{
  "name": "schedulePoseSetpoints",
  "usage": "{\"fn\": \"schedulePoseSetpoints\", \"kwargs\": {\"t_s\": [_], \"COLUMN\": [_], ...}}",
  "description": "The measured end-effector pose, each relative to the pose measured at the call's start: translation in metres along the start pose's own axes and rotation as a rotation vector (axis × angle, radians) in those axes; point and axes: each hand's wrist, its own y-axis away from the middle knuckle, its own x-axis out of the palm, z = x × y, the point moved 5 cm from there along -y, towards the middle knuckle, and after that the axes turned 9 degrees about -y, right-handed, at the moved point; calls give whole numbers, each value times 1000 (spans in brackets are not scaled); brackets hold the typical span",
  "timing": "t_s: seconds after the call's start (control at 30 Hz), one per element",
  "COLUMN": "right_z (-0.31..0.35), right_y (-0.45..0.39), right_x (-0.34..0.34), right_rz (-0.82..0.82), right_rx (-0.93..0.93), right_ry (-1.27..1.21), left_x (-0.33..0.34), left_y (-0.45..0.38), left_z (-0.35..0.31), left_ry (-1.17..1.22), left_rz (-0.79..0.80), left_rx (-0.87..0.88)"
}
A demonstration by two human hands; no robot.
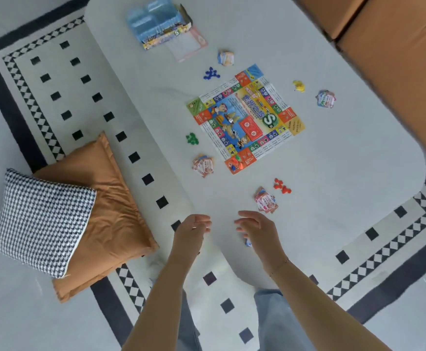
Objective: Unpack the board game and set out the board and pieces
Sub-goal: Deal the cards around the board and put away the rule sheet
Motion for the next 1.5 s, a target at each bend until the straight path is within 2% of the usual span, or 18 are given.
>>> {"fn": "schedulePoseSetpoints", "kwargs": {"t_s": [0.2, 0.37, 0.6, 0.8, 1.03, 1.23, 1.5], "right_z": [36, 60, 103, 162, 223, 250, 280], "right_y": [-6, -13, -59, -106, -160, -195, -283], "right_x": [78, 126, 158, 169, 190, 208, 246], "right_rz": [-113, -168, -208, -228, -193, -191, -299], "right_rx": [-65, -60, -52, -42, -68, -73, -44], "right_ry": [-129, -257, -307, -329, -280, -317, -328], "left_x": [-96, -143, -153, -168, -188, -199, -217], "left_y": [-33, -58, -107, -151, -187, -229, -319], "left_z": [-29, -78, -152, -204, -267, -304, -352], "left_ry": [-167, -264, -309, -359, -419, -417, -409], "left_rz": [87, 126, 179, 161, 139, 153, 229], "left_rx": [93, 190, 205, 194, 268, 274, 299]}}
